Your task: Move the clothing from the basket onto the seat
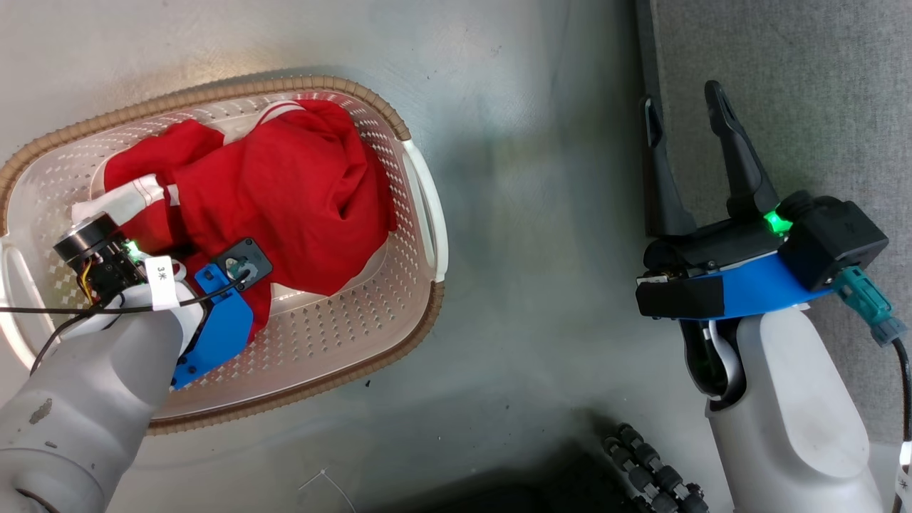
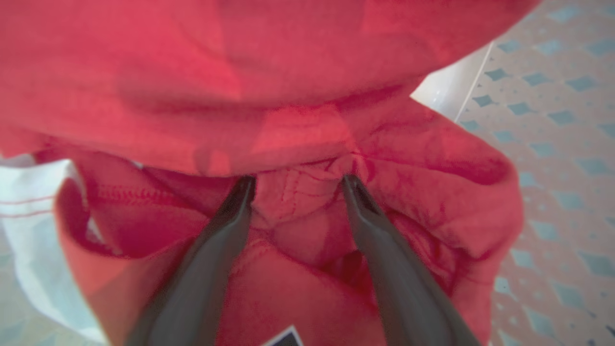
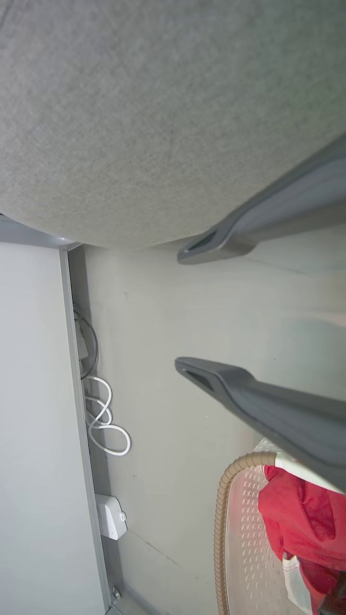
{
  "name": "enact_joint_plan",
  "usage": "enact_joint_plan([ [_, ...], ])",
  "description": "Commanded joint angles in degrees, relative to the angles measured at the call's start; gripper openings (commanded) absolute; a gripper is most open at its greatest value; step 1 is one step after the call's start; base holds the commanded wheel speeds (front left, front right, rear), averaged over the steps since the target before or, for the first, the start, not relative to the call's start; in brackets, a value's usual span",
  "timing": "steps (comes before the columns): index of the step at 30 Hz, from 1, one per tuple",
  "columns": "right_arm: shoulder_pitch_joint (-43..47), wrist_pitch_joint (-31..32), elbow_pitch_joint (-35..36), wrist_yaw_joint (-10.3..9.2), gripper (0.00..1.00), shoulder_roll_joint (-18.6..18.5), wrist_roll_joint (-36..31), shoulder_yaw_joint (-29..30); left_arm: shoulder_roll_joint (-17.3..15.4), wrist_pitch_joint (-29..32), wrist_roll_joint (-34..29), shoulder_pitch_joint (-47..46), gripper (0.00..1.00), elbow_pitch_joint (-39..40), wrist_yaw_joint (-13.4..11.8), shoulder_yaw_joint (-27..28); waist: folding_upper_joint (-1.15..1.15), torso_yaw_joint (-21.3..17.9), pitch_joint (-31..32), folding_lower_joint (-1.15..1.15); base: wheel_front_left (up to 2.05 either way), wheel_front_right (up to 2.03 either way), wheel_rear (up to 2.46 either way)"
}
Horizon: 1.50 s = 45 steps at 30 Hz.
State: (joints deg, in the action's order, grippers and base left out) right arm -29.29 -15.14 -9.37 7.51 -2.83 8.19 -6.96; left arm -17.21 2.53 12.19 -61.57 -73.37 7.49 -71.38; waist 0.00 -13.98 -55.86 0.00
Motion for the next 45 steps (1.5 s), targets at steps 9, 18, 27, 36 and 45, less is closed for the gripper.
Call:
enact_joint_plan([
  [9, -0.02, -0.02, 0.28, -0.04, 1.0, -0.09, -0.49, 0.81, 0.46, 2.83, 1.24, -0.91, 0.0, -0.07, -0.05, -1.14, 0.0, 0.27, -0.45, 0.0, 0.0, 0.0, 0.0],
  [18, -0.17, -0.02, -0.46, -0.04, 1.0, -0.09, -0.78, 1.2, 3.42, 3.58, 2.24, -0.58, 0.0, 0.04, -0.05, -1.5, 0.0, 0.74, 1.86, 0.0, 0.0, 0.0, 0.0],
  [27, 1.92, -0.02, -1.82, -0.04, 1.0, -0.1, -2.25, 2.26, 4.62, 0.94, 5.57, 1.82, 0.0, 1.19, -0.05, -1.52, 0.0, 2.75, 7.43, 0.0, 0.0, 0.0, 0.0],
  [36, 3.94, -0.02, -3.25, -0.04, 1.0, -0.1, -3.46, 2.8, 4.83, -3.08, 9.29, 5.14, 0.0, 4.44, -0.05, -1.82, 0.0, 4.97, 14.73, 0.0, 0.0, 0.0, 0.0],
  [45, 6.14, -0.02, -4.78, -0.04, 1.0, -0.1, -4.28, 3.54, 6.2, -9.07, 13.12, 7.04, 0.0, 5.99, -0.05, -1.86, 0.0, 7.29, 21.7, 0.0, 0.0, 0.0, 0.0],
])
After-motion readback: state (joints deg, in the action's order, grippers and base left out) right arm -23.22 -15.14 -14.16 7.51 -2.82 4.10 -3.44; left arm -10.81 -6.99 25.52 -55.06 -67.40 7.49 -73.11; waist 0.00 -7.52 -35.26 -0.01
